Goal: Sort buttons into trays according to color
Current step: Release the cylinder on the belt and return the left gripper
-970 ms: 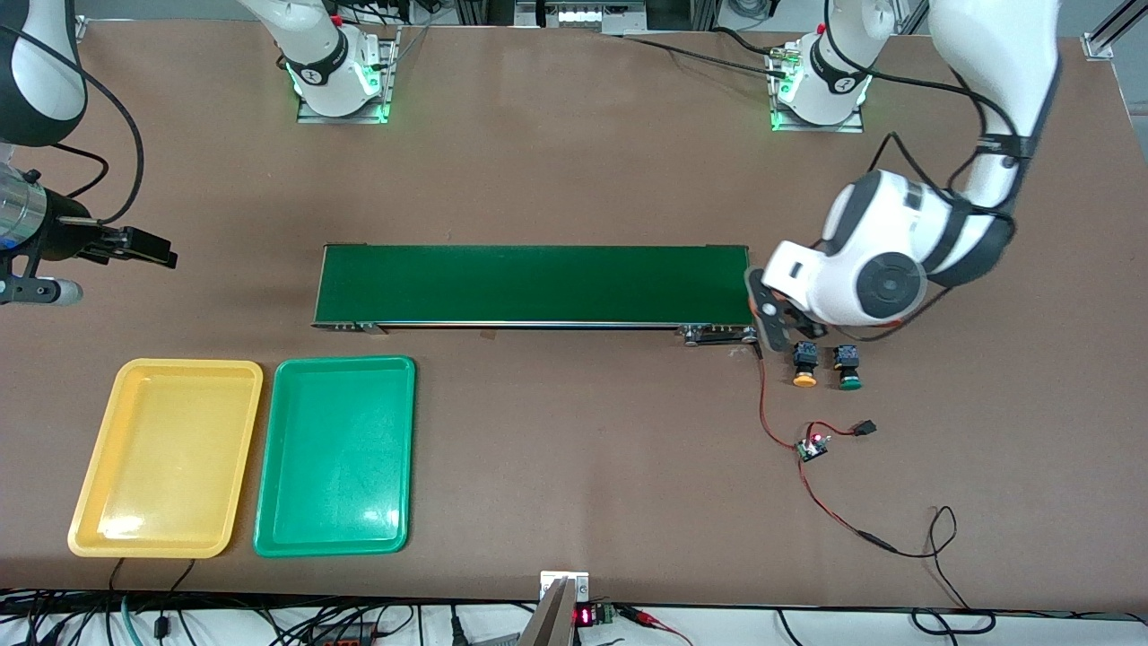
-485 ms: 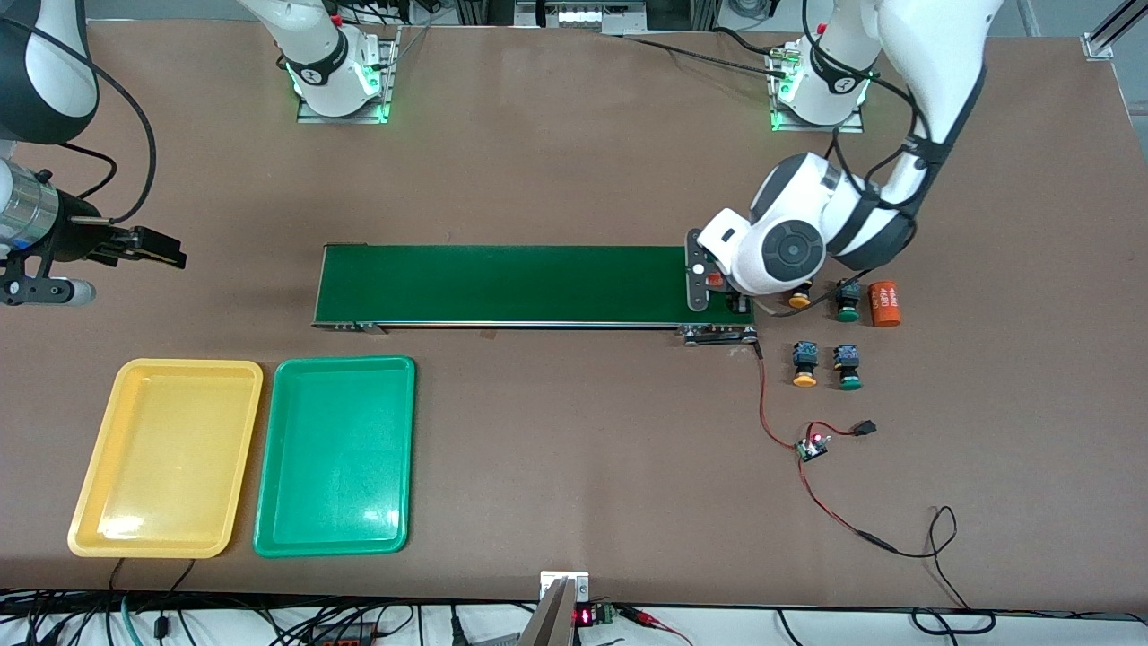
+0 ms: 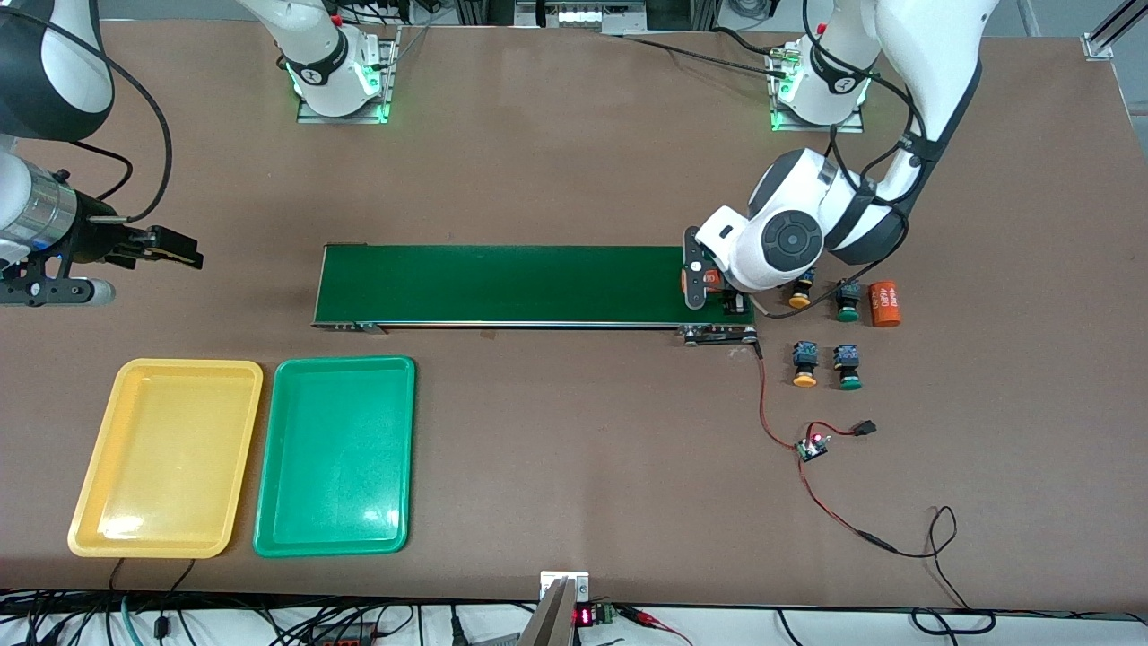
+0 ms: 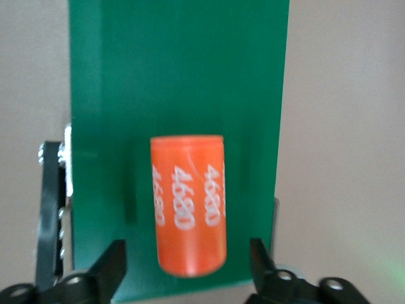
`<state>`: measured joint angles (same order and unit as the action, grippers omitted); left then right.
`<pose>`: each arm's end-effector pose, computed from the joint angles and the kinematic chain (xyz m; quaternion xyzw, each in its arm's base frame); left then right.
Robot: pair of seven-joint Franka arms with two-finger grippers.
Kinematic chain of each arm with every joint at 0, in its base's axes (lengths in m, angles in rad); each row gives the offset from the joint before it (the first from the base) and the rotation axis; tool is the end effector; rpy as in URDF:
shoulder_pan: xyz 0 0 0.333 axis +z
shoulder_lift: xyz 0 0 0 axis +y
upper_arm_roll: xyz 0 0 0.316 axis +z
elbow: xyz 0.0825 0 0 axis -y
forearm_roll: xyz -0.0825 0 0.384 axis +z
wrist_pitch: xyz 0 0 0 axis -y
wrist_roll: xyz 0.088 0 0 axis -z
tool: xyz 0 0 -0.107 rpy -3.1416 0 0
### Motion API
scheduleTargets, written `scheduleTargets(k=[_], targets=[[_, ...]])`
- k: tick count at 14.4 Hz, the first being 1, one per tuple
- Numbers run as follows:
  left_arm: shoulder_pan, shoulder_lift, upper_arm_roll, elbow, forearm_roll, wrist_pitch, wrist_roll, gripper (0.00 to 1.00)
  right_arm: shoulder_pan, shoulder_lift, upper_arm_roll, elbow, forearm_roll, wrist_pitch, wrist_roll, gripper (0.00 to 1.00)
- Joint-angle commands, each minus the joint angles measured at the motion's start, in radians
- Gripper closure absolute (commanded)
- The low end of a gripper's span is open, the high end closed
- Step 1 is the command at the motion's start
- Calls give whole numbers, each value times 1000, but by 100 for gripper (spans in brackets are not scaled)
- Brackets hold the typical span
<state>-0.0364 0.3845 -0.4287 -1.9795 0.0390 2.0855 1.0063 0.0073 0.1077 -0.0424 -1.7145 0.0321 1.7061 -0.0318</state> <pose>0.5228 -0.2529 0.2711 0.7295 -0.6703 -0.0994 0.0937 0.5832 -0.0165 0.5063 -0.9982 0.0047 0.0575 0.0154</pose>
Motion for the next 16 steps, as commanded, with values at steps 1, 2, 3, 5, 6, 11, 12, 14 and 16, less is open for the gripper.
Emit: scheduleTargets(k=[1, 2, 3, 5, 6, 11, 12, 14, 16], targets=[[23, -82, 54, 19, -5, -96, -41, 0, 2, 0, -2, 10, 15, 0, -3, 0], [24, -91, 80, 22, -10, -97, -79, 0, 0, 0, -4, 10, 15, -2, -3, 0], [38, -108, 94, 22, -11, -99, -121, 0, 0, 0, -4, 10, 15, -2, -5, 0], [55, -128, 180, 22, -11, -99, -239, 0, -1, 1, -4, 10, 15, -2, -5, 0], [55, -127, 224, 21, -10, -99, -273, 0, -3, 1, -4, 10, 15, -2, -5, 0], [72, -113, 393, -8, -10, -99, -509, 0, -4, 1, -4, 9, 15, -5, -8, 0], [76, -98, 406, -12, -10, -97, -576, 0, -3, 1, -4, 9, 15, -6, -8, 0], [79, -53, 444, -16, -8, -88, -658, 0, -4, 1, -4, 7, 19, -9, -3, 0], [87, -39, 462, -62, -10, -29, -672, 0, -6, 1, -5, 6, 20, -9, -5, 0]])
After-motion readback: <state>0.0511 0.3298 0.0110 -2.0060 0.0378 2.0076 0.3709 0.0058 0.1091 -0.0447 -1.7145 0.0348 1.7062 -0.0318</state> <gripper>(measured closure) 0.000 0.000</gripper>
